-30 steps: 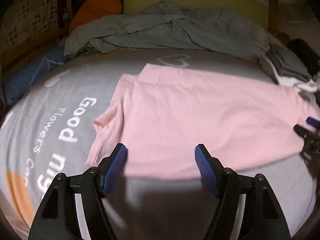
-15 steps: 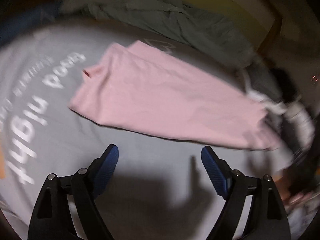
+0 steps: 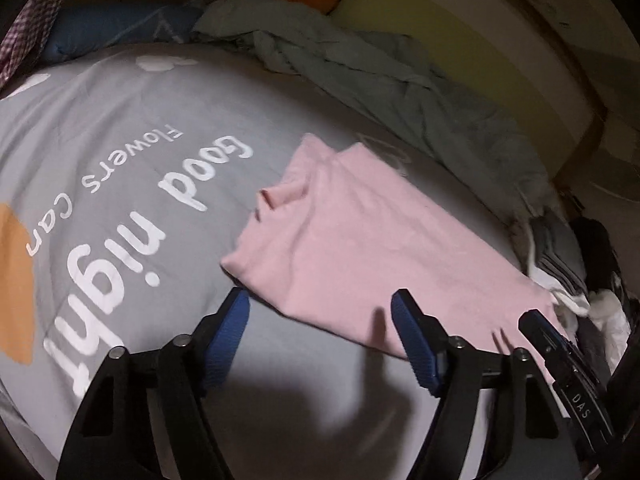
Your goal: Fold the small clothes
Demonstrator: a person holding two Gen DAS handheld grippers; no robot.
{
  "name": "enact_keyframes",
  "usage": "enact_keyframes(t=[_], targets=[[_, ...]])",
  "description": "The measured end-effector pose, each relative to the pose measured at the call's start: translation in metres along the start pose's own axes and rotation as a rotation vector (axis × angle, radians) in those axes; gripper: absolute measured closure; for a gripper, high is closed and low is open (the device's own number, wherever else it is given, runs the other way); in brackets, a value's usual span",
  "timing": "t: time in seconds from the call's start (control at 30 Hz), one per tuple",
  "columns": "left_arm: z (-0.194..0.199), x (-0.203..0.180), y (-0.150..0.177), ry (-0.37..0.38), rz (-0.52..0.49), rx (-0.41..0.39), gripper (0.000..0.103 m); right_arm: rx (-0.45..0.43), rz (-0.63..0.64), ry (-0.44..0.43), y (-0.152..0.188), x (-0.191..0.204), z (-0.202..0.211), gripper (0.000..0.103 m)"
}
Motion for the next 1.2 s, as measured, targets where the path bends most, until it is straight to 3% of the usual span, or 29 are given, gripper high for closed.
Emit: enact_keyframes(t=[0.13, 0.2, 0.3, 0.33, 0.37, 0.4, 0.5, 0.63, 0.7, 0.77, 0.8, 0.97, 1.1, 1.2], targets=[[-0.005, 0.004, -0.011, 0.024, 0.052, -0.037, 0.032, 0.004, -0.06, -0.143, -0.015, 0.025, -0.031, 0.096], [-0.011, 0.007, -0.015, 0.047, 0.038, -0.041, 0.029, 0.021, -0.054, -0.188, -0.013, 0.041, -0.045, 0.096], [-0.01, 0.006, -0.013, -0.017, -0.002, -0.063, 0.032, 0.089, -0.027, -0.212, 0.006, 0.059, -0.058, 0.096], [-0.012, 0.007, -0.015, -0.072, -0.019, -0.081, 0.056, 0.096, -0.032, -0.22, 0.01, 0.061, -0.059, 0.096], [-0.015, 0.003, -0.015, -0.119, -0.045, -0.09, 0.087, 0.098, -0.04, -0.232, 0.014, 0.062, -0.059, 0.096], [-0.017, -0.001, -0.015, -0.115, -0.055, -0.08, 0.093, 0.101, -0.042, -0.24, 0.016, 0.062, -0.058, 0.096], [-0.005, -0.022, -0.026, -0.035, -0.066, -0.111, 0.093, 0.111, -0.028, -0.232, 0.023, 0.063, -0.056, 0.096], [0.027, -0.08, -0.028, 0.07, -0.246, -0.181, 0.093, 0.119, -0.015, -0.221, 0.028, 0.053, -0.039, 0.096], [0.034, -0.111, -0.017, 0.148, -0.294, -0.155, 0.093, 0.105, 0.014, -0.122, 0.024, 0.035, -0.027, 0.096], [0.033, -0.136, -0.003, 0.193, -0.345, -0.127, 0.093, 0.047, 0.078, 0.069, 0.008, 0.002, -0.009, 0.096], [0.03, -0.149, 0.009, 0.21, -0.382, -0.113, 0.093, 0.03, 0.056, 0.121, 0.0, -0.019, 0.0, 0.096], [-0.007, -0.179, 0.074, 0.237, -0.497, 0.017, 0.093, -0.045, -0.291, 0.149, -0.007, -0.129, 0.045, 0.096], [-0.04, -0.176, 0.118, 0.166, -0.565, 0.088, 0.092, -0.024, -0.329, 0.269, 0.015, -0.183, 0.065, 0.096], [-0.036, -0.173, 0.125, 0.168, -0.594, 0.066, 0.085, -0.013, -0.387, 0.24, 0.028, -0.199, 0.064, 0.096]])
Point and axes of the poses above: each gripper's, at about its wrist camera, not at the fingertips, and z roughly against the way its jaws point, x to its left, y to its underside, the point moved 9 cm from there along -z, roughly the way its jaws point, and after that the axes turned 13 degrees about z, right-handed, at the moved point
